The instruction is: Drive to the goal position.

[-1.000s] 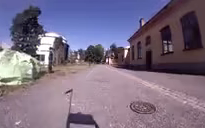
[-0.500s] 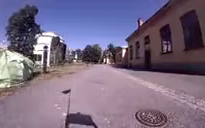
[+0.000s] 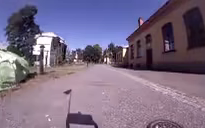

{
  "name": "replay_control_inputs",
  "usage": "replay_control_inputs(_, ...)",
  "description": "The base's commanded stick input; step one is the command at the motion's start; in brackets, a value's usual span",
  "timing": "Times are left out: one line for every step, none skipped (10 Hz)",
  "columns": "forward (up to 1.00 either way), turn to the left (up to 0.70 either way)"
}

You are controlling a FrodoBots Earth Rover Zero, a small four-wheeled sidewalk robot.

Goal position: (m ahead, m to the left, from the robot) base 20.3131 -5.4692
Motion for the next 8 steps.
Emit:
replay_control_inputs(0.70,0.00)
replay_control_inputs(0.70,0.00)
replay_control_inputs(0.70,0.00)
replay_control_inputs(0.70,0.00)
replay_control_inputs(0.70,0.00)
replay_control_inputs(0.70,0.00)
replay_control_inputs(0.70,0.00)
replay_control_inputs(0.70,0.00)
